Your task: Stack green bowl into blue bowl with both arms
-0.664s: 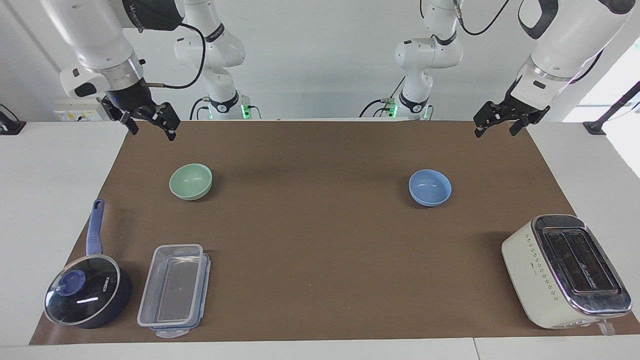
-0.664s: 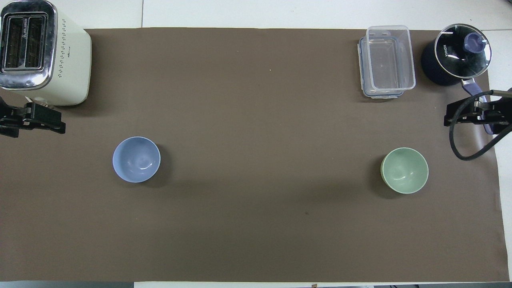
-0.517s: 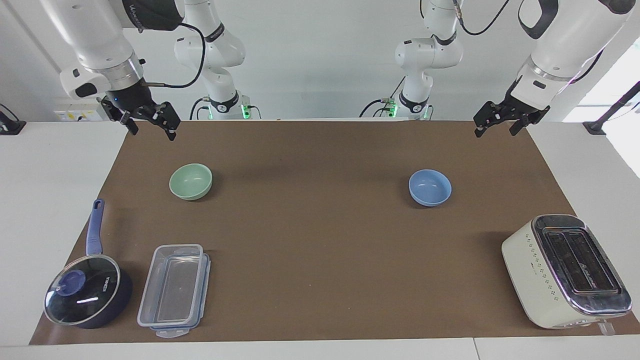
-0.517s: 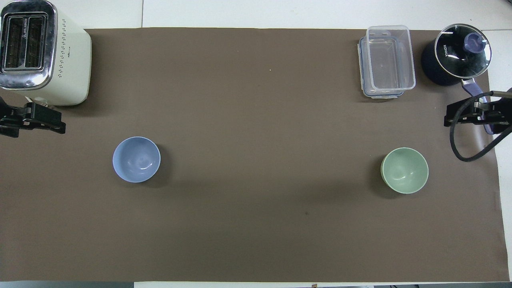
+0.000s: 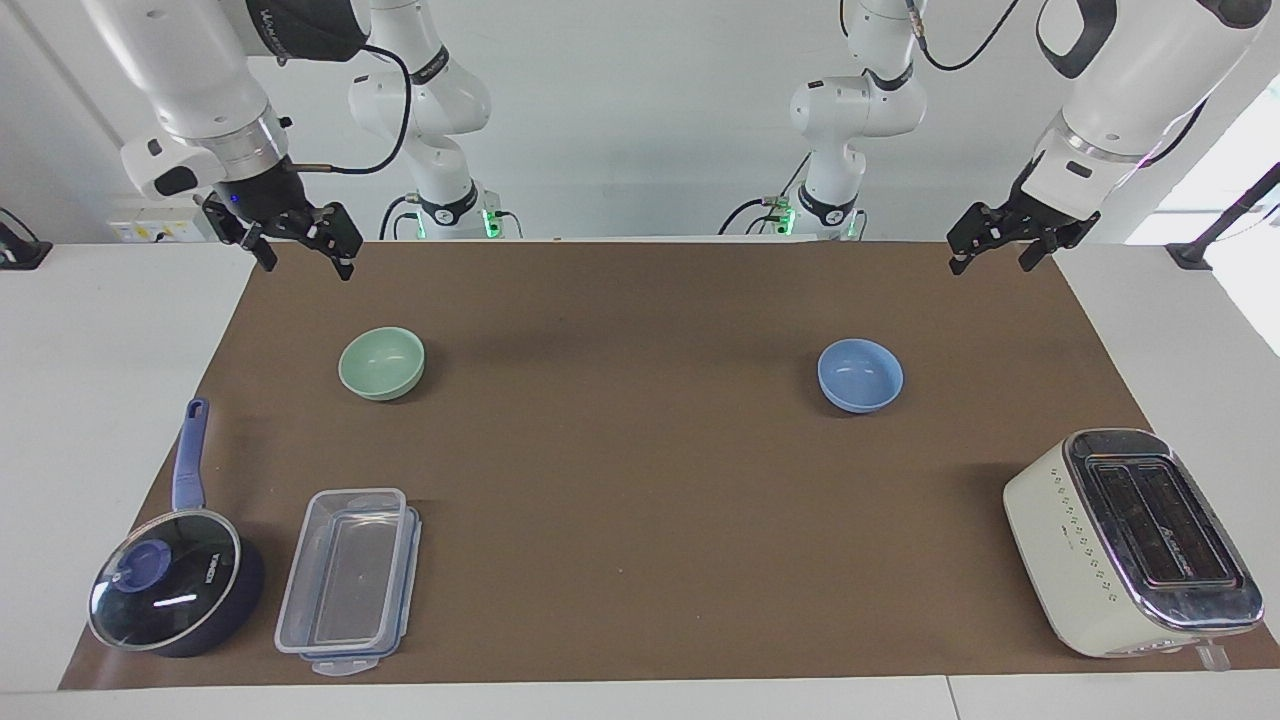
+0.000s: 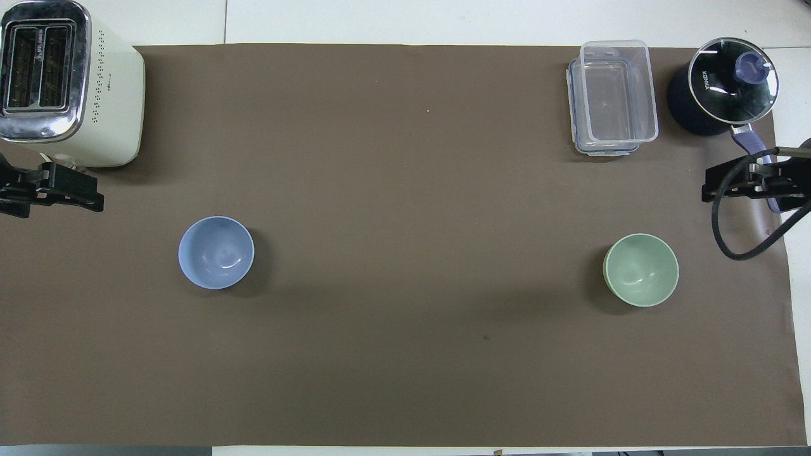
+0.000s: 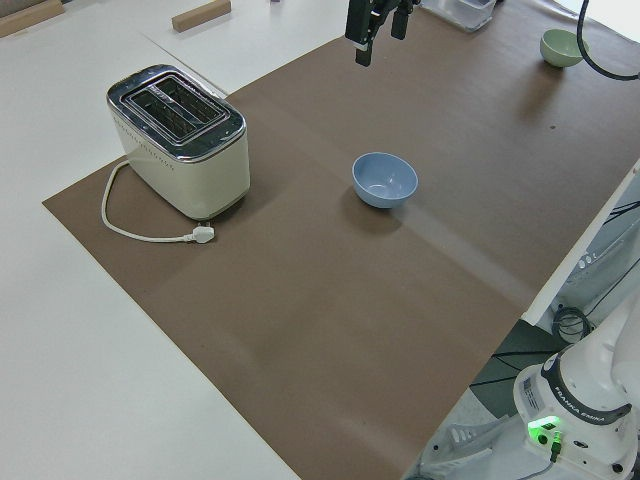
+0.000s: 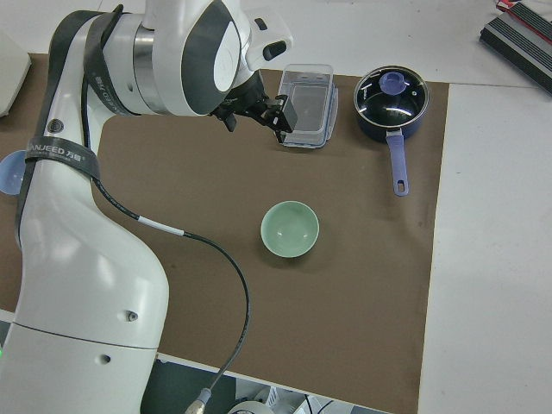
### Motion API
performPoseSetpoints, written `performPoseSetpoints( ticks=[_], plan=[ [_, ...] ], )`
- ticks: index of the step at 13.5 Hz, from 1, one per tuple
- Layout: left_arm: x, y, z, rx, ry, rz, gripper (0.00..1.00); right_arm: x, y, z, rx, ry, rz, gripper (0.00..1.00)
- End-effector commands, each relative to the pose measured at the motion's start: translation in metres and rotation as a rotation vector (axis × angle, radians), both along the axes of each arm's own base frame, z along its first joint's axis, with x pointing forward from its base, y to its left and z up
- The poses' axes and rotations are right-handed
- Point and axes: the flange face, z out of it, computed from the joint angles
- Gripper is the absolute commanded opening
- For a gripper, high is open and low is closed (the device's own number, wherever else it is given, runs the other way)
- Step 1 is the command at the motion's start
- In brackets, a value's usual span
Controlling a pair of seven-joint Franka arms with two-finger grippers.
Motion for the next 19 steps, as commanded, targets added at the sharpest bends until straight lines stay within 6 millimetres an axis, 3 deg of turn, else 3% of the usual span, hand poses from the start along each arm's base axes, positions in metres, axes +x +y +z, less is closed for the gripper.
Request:
performPoseSetpoints(
  ticks=[1,4,6,9,11,12,16,19],
  plan=[
    [-0.004,0.000,0.000,0.010,0.002,0.006,1.00,-0.012,-0.008,-0.013,-0.004,0.032,0.006,1.00],
    [-0.007,0.007,-0.023,0.007,-0.061,0.015,1.00,-0.025,-0.043,-0.037,0.005,0.012,0.071,1.00],
    [-0.010,0.009,-0.081,0.006,-0.051,-0.024,1.00,-0.038,-0.065,-0.066,0.001,-0.039,0.123,1.00],
    [-0.009,0.013,-0.186,0.005,-0.037,-0.071,1.00,-0.071,-0.063,-0.130,0.003,-0.064,0.135,1.00],
    [-0.012,0.014,-0.236,0.001,-0.038,-0.139,1.00,-0.073,-0.061,-0.161,0.008,-0.043,0.140,1.00],
    [-0.016,0.014,-0.252,0.000,-0.022,-0.141,1.00,-0.069,-0.065,-0.180,0.006,-0.053,0.151,1.00],
    [-0.023,0.007,-0.263,0.000,-0.005,-0.159,1.00,-0.059,-0.081,-0.221,0.012,-0.028,0.148,1.00],
    [-0.031,0.007,-0.270,-0.006,0.009,-0.228,1.00,-0.053,-0.103,-0.258,0.006,-0.048,0.272,1.00]
  ],
)
